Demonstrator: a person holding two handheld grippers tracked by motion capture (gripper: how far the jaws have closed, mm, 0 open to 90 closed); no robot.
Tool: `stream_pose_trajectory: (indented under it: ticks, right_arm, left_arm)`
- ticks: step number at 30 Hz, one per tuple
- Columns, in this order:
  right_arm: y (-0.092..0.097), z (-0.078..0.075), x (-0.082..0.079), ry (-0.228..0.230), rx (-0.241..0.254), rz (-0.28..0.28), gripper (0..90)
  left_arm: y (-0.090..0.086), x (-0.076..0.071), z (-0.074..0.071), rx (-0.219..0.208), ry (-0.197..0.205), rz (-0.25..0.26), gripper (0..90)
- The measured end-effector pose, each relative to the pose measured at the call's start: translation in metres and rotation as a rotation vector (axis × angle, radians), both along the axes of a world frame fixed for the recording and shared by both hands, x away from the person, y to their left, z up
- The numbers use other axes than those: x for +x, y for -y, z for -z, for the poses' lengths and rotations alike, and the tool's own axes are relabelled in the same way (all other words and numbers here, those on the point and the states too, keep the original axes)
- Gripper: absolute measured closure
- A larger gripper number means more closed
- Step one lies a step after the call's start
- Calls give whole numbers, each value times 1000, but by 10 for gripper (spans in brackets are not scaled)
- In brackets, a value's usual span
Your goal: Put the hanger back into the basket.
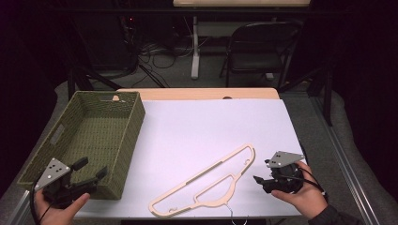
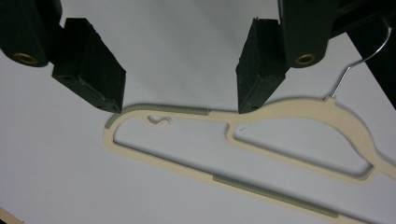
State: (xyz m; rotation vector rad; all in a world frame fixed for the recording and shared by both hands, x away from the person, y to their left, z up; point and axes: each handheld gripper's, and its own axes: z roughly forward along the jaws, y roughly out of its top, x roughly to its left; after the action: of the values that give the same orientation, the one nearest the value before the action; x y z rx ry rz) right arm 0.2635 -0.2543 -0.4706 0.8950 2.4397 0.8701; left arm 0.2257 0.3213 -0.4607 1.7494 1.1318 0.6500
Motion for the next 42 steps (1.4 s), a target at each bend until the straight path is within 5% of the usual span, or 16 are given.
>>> stream_pose_trajectory:
  ticks: [11, 24, 27, 42]
  right_arm:
    - [-14, -9, 13, -86, -109, -74, 353]
    - [-47, -16, 26, -130, -204, -189, 366]
    - [-53, -17, 30, -138, -259, -209, 363]
    - [-74, -15, 42, -180, -323, -270, 385]
  left_arm:
    - [4, 0, -1, -4, -2, 14, 225]
    - [13, 0, -1, 4, -9, 46, 226]
    - [14, -1, -2, 2, -9, 51, 226]
    - [26, -1, -1, 11, -13, 91, 225]
